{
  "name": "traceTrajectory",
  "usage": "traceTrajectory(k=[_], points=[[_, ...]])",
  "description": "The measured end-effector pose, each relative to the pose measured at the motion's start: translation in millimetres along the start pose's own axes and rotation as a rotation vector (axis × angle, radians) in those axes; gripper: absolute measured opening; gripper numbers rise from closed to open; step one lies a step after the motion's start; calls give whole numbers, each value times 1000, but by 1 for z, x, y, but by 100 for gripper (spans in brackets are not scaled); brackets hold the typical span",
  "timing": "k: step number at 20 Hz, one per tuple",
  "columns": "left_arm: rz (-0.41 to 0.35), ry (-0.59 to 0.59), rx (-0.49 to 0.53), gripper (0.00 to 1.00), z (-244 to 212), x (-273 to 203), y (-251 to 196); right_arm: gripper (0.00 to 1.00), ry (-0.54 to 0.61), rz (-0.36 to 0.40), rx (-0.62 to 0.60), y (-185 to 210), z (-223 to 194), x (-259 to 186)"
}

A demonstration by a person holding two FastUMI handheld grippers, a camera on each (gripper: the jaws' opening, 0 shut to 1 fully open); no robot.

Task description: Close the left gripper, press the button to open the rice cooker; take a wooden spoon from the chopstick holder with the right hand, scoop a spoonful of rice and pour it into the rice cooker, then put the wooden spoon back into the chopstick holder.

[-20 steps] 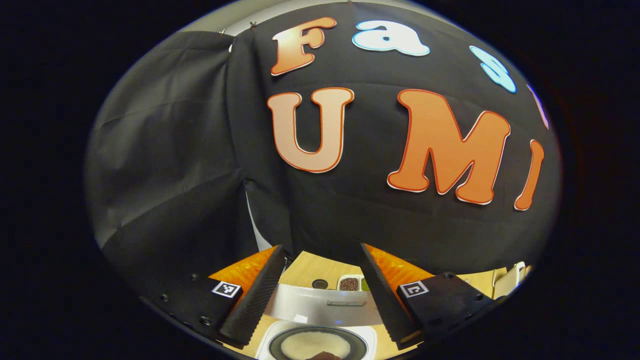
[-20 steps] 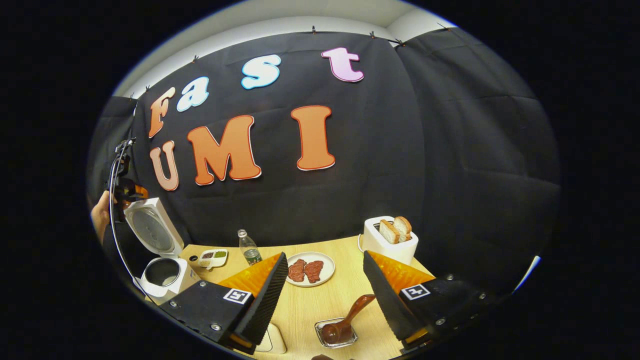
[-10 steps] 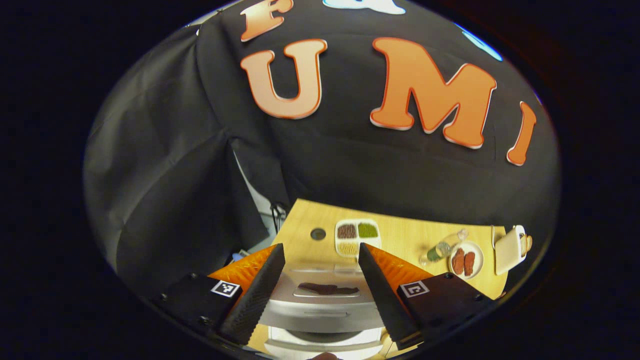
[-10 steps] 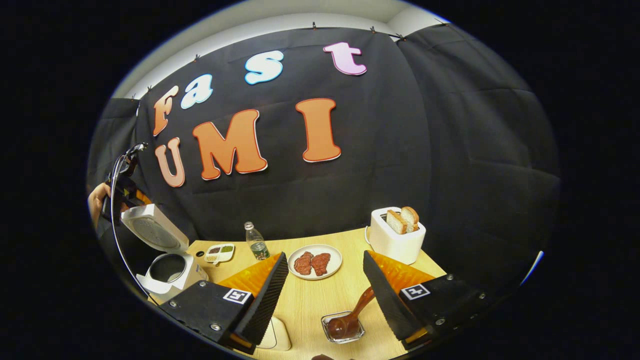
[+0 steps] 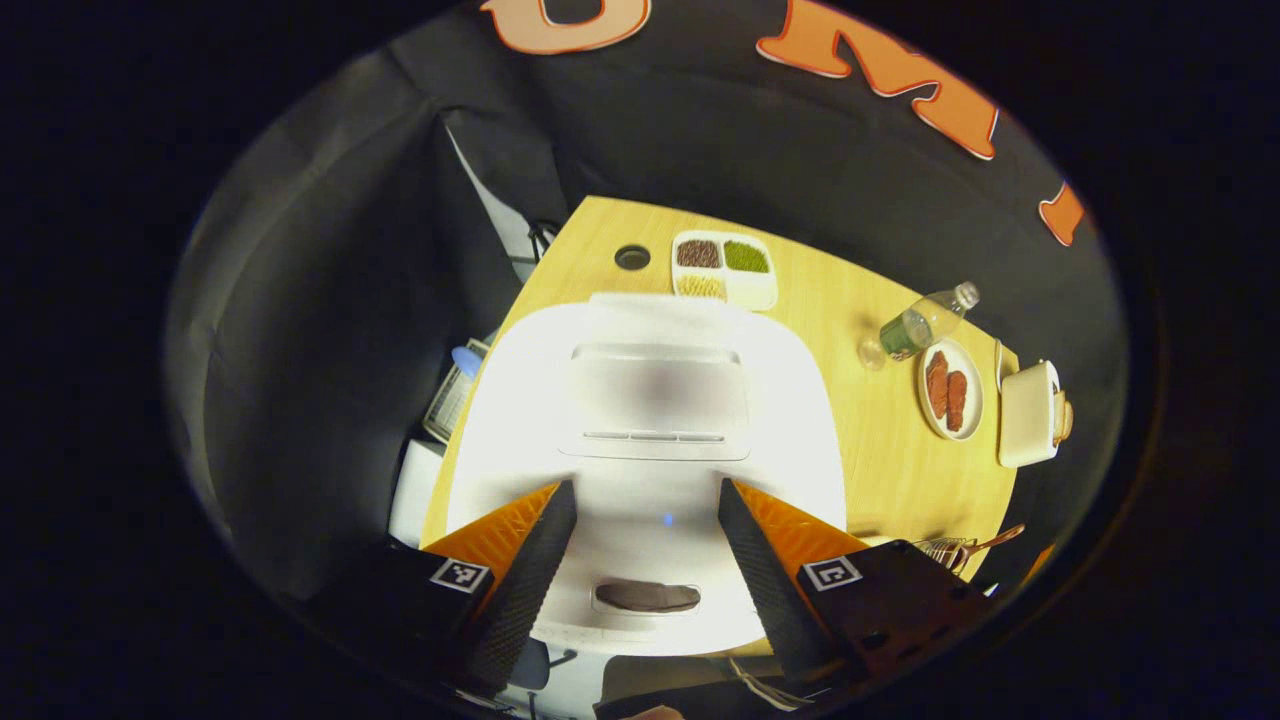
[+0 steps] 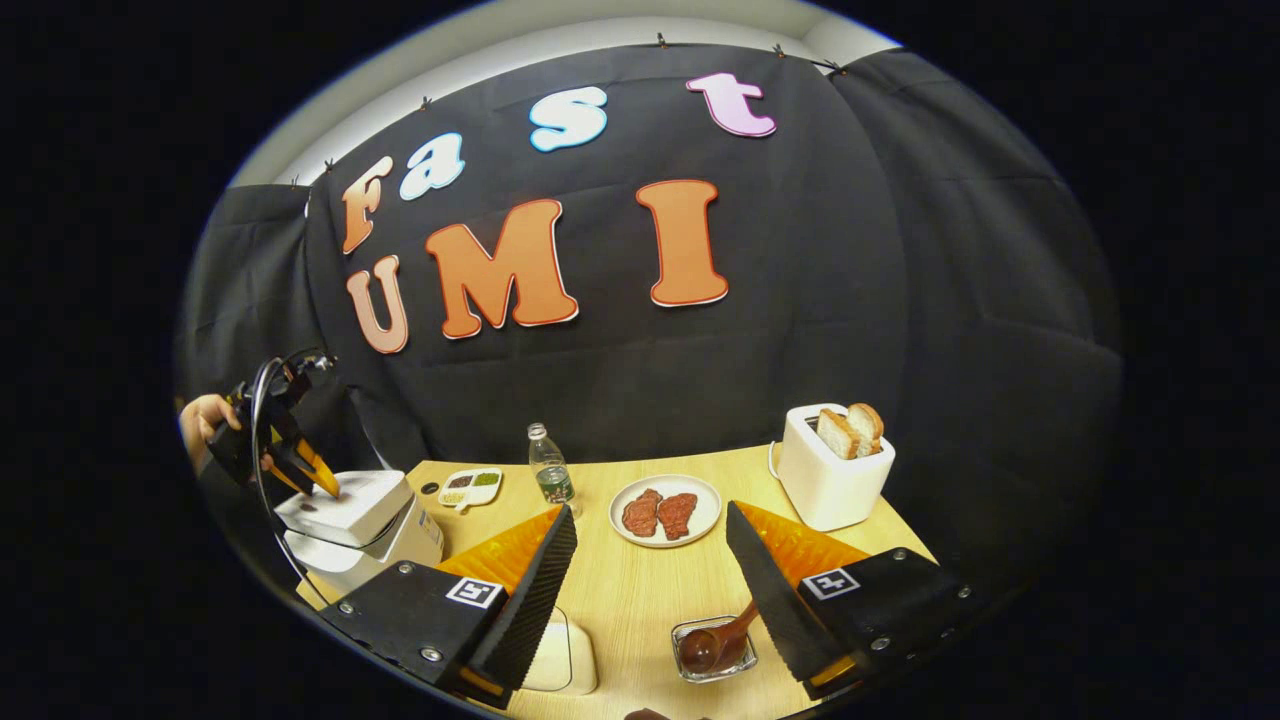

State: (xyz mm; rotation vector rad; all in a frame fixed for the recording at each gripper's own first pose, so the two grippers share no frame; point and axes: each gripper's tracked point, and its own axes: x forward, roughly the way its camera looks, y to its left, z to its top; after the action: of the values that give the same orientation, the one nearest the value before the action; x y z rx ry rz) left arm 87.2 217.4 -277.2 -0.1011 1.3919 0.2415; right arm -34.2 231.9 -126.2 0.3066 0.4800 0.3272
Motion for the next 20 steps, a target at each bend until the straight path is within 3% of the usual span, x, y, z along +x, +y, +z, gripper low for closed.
traceTrajectory(k=[1,2,3,7,12,14,17,18,20], points=[[-5,37,-27,94,-8,3,-3,93,3,7,-4,3,-1,0],[0,-35,-26,94,7,10,1,93,6,13,-7,6,-2,0],[4,10,-34,94,-2,8,-1,93,6,19,-9,9,-2,1],[9,-82,-33,96,2,7,-3,93,4,59,-18,29,-3,3],[6,-400,42,100,5,1,-7,93,37,155,-58,64,-14,6],[20,-527,-13,100,10,2,-1,94,46,197,-84,80,-13,8],[22,-591,-75,95,5,-1,-1,93,36,268,-127,106,-4,5],[-7,-639,-94,100,5,-12,-5,93,18,285,-147,114,2,4],[-3,-765,-79,96,5,-54,3,93,-17,309,-181,126,12,2]])
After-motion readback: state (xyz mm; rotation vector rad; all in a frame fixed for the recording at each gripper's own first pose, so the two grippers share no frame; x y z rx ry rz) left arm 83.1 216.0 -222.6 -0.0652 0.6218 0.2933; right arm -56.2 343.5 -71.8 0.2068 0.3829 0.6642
